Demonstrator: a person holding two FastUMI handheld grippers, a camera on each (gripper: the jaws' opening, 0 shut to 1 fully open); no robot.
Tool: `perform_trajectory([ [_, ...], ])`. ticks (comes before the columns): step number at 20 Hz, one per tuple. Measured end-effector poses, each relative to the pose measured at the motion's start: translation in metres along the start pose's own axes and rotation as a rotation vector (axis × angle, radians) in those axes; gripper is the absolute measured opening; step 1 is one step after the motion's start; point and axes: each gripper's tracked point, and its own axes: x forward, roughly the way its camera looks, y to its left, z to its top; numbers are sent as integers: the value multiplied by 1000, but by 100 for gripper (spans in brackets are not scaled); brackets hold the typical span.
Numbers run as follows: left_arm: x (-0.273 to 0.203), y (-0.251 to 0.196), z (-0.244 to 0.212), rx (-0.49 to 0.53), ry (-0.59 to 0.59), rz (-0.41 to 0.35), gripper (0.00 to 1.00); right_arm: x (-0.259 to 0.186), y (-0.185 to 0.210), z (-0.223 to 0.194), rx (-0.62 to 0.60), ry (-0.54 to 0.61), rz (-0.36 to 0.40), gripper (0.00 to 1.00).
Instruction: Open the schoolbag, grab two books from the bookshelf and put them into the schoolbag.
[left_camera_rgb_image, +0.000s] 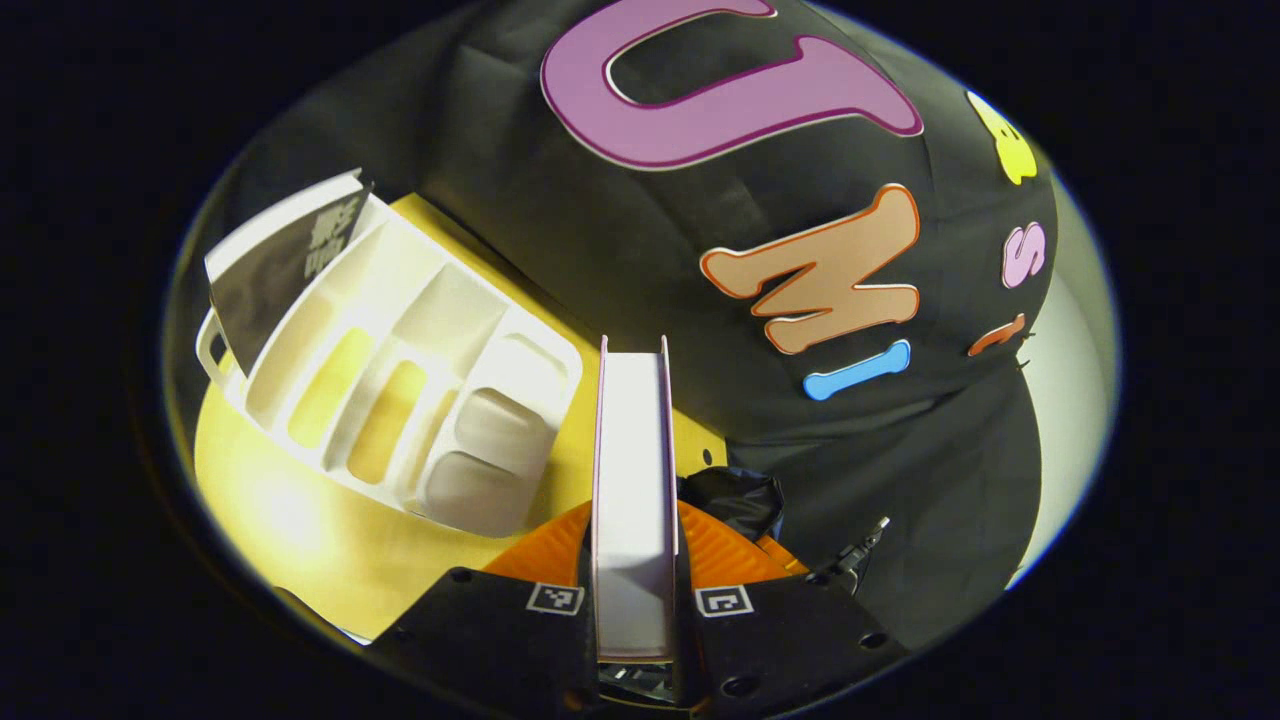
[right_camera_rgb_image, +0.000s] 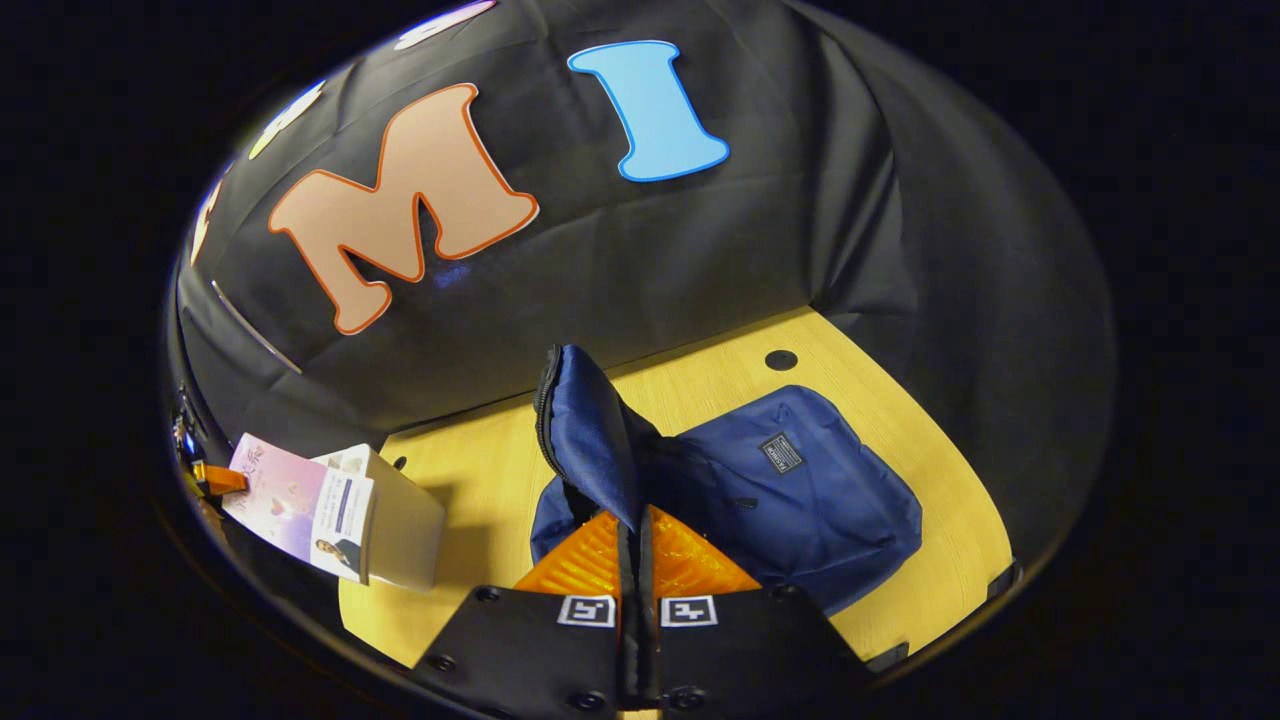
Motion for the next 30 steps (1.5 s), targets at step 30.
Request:
perform_trajectory([
  [30,277,-43,-187,-269,147,-175,26,-7,-1,5,15,-30,38,2],
])
